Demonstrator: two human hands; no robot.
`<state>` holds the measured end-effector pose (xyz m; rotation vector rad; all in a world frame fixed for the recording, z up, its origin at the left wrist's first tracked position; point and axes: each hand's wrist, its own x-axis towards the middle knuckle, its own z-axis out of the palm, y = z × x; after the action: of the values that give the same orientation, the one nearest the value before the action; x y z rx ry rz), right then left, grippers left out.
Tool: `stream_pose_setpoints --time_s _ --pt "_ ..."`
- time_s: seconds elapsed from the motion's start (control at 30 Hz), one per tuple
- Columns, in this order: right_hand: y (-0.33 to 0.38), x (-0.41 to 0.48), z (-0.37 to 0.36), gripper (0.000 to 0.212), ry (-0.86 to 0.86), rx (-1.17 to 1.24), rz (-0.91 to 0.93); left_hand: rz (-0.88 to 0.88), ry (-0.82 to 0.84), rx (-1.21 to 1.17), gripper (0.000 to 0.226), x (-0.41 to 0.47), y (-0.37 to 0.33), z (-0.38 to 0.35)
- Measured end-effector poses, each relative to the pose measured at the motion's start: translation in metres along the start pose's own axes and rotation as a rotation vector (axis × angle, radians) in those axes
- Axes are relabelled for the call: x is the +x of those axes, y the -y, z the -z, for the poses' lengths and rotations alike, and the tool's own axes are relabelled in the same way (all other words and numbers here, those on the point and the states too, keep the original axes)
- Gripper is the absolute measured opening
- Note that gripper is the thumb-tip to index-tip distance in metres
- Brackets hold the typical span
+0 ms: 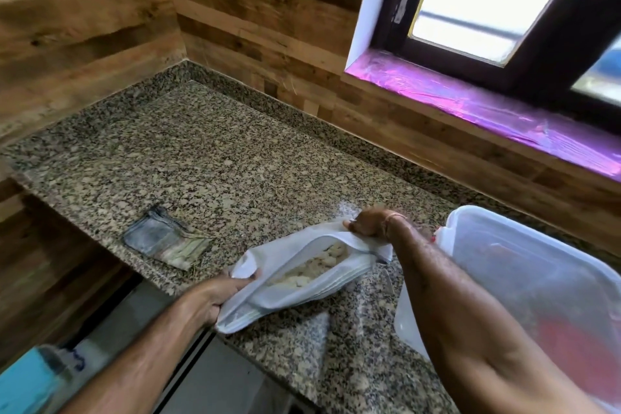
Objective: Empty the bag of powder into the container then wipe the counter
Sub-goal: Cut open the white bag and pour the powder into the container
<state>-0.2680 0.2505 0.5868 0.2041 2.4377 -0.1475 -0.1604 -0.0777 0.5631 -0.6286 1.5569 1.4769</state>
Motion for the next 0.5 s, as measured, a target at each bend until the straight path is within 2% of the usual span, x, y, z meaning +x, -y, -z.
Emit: stream_pose_setpoints --time_s 0.07,0.1,0.13,0.17,0.23,0.27,0.3,0.37,0.43,0.5 --pt "0.001 -0.002 0.000 0.055 -0.015 0.075 0.016 -0.049 -0.029 -0.071 0.066 0.008 0.003 0.006" --pt "0.002 -0.005 0.002 0.055 -0.017 0.103 0.031 -0.089 -0.018 -0.099 0.073 0.012 0.004 0.011" --pt "0.004 -0.009 0.006 0.054 -0.011 0.133 0.037 -0.122 -0.035 -0.118 0.070 0.016 0.006 0.015" --pt "0.005 -0.013 0.011 0.054 -0.001 0.170 0.041 -0.123 -0.058 -0.115 0.057 0.012 0.001 0.015" --pt "0.008 -0.026 0.025 0.053 -0.005 0.210 0.053 -0.149 -0.077 -0.103 0.019 0.001 -0.007 0.012" --pt "0.008 -0.034 0.035 0.055 -0.021 0.229 0.065 -0.161 -0.081 -0.096 0.016 -0.005 -0.012 0.010" --pt "0.009 -0.042 0.045 0.058 -0.048 0.244 0.071 -0.207 -0.088 -0.100 0.023 -0.014 -0.021 0.007" --pt "0.008 -0.062 0.070 0.064 -0.124 0.284 0.083 -0.284 -0.049 -0.151 0.020 -0.028 -0.038 0.007" --pt "0.000 -0.084 0.097 0.062 -0.225 0.364 0.097 -0.344 0.020 -0.235 0.033 -0.037 -0.064 0.004" --pt "-0.018 -0.106 0.121 0.054 -0.325 0.556 0.127 -0.401 0.109 -0.262 0.046 -0.049 -0.092 -0.007"
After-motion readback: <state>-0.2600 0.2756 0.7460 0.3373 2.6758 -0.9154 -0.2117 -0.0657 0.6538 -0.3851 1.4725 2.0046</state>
